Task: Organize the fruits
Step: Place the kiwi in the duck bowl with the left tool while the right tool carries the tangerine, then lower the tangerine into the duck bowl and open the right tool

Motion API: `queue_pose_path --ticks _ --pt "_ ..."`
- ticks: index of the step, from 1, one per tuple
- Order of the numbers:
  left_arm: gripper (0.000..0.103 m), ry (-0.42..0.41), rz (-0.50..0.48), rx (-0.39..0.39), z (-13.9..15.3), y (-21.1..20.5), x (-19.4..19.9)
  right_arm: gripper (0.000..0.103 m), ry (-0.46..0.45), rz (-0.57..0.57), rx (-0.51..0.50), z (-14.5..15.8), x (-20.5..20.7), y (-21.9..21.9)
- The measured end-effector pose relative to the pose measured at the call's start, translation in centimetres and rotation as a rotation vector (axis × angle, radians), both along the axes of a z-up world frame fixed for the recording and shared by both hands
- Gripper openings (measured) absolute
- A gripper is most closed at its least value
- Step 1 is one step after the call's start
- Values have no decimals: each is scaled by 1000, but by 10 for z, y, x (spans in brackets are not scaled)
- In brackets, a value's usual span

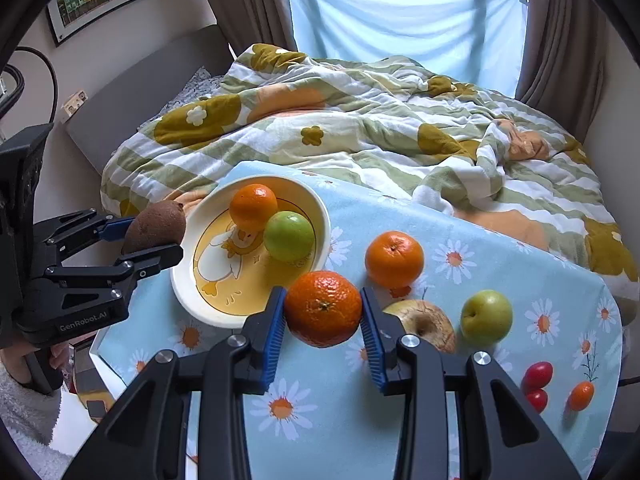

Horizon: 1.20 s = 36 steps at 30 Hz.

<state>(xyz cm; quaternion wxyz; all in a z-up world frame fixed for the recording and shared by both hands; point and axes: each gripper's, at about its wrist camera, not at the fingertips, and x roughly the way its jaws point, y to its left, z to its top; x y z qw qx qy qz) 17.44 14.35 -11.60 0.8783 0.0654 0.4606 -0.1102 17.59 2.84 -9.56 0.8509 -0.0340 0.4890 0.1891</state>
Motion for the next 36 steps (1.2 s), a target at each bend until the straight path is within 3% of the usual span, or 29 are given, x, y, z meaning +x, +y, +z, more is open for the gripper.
queue_pose_path --ticks 15,29,30,33,36 --pt "53 71 -79 49 -62 41 66 34 55 -120 -27 -25 31 37" --pt "55 86 -56 43 -65 39 81 34 60 -182 -28 -28 34 37" --pt "58 87 -58 46 -64 38 80 34 59 -183 -27 -28 33 37" --pt "103 67 -67 43 -58 37 73 34 55 -180 -28 -27 33 37" --pt "103 47 -74 22 -49 36 65 34 48 -178 -29 -24 31 35"
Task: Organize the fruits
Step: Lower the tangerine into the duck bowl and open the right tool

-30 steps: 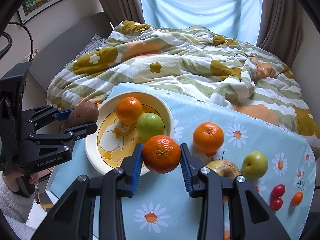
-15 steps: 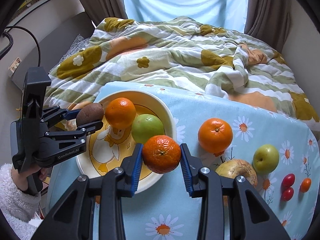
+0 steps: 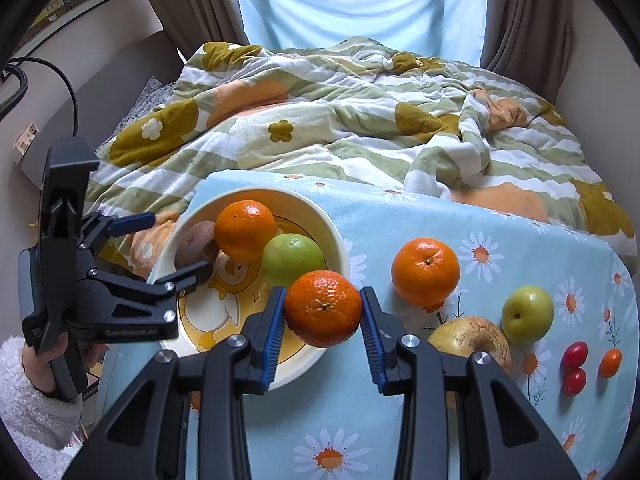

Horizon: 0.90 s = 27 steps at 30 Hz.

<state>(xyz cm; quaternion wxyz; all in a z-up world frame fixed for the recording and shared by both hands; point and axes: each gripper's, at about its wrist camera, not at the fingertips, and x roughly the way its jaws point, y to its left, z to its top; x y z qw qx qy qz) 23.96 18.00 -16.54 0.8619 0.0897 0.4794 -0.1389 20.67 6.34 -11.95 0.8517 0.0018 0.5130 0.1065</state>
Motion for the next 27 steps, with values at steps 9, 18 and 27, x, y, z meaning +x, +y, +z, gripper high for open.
queue_pose_path --ticks 9,18,27 --pt "103 2 25 -11 13 3 -27 33 -5 25 8 3 -3 0" --pt "103 10 59 -48 28 11 -57 34 9 102 25 -7 2 15" --pt "103 29 68 -53 25 18 -77 34 32 141 -22 -43 7 34"
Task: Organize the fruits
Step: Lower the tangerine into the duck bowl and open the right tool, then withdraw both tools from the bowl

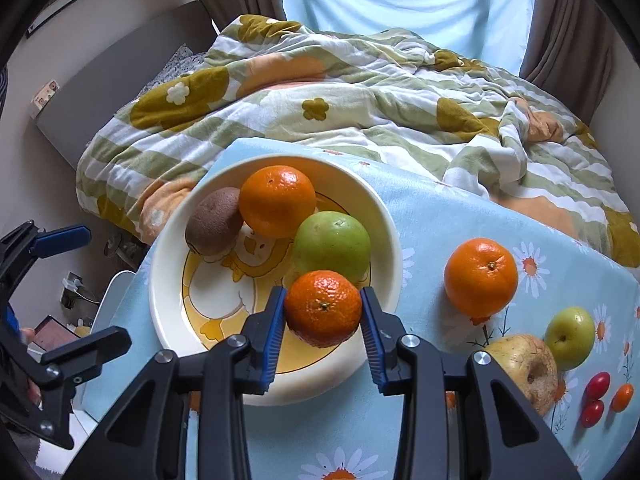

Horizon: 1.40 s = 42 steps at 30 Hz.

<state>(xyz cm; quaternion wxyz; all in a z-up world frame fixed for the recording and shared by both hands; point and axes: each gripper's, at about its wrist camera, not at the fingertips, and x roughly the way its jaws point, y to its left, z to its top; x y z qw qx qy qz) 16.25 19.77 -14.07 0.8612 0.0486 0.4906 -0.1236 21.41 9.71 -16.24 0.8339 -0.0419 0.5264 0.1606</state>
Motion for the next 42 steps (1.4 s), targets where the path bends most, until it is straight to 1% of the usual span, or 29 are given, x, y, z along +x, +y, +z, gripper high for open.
queue_pose_path --ticks 6,8,9,10,15,21,24,27,29,33,36,42 --pt "103 14 9 -2 -6 4 -3 34 -7 -3 6 -4 0 2" --pt "103 19 19 7 -9 5 -3 57 -21 -5 14 -1 0 1" --pt "103 23 27 14 -10 5 -3 83 -26 0 20 0 0 2" --pt "103 29 34 16 -12 5 -3 98 -28 2 28 1 0 1" --pt "103 57 52 5 -19 8 -7 98 -50 -15 22 4 0 0" --pt "103 51 46 10 -15 7 -8 99 -61 -27 21 9 0 -5" --pt "103 37 41 9 -8 5 -8 99 -78 -33 37 15 -3 -10" --pt "103 22 35 24 0 2 -8 99 -73 -44 45 23 -6 -17" --pt "103 15 28 32 7 -2 -7 99 -99 -56 42 33 -11 -23" --pt "103 10 24 13 21 -9 -9 99 -126 -78 32 51 -21 -34" --pt "103 -6 25 15 31 -20 -13 99 -133 -106 43 62 -30 -49" --pt "103 -70 82 45 51 -52 -25 99 -147 -149 41 85 -55 -91"
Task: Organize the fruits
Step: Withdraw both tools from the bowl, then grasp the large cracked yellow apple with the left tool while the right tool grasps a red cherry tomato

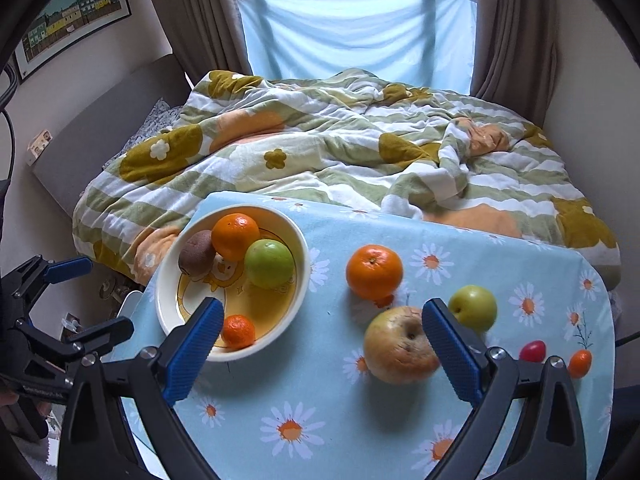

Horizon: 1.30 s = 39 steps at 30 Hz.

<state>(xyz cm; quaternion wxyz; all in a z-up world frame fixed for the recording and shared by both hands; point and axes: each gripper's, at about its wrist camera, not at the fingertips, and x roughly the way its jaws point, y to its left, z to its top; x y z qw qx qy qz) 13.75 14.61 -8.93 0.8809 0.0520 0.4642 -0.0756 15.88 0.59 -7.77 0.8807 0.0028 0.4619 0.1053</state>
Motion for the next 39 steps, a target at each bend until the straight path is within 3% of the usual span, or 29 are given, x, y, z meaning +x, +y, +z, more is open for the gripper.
queue_pose_path --ticks 9,17,20,29,39 --pt "103 -26 9 -21 7 -79 -15 99 29 -47 2 13 -34 -93" --pt "103 -5 -26 -88 -13 -148 -13 99 9 -69 -106 8 -50 -157" --pt "103 2 -43 -97 -23 -171 -7 99 24 -66 -101 -3 -50 -178" --pt "103 27 -49 -80 -60 -210 17 99 72 -27 -124 -50 -45 -202" --pt "102 78 -35 -56 -101 -218 46 98 118 13 -86 -92 -28 -207"
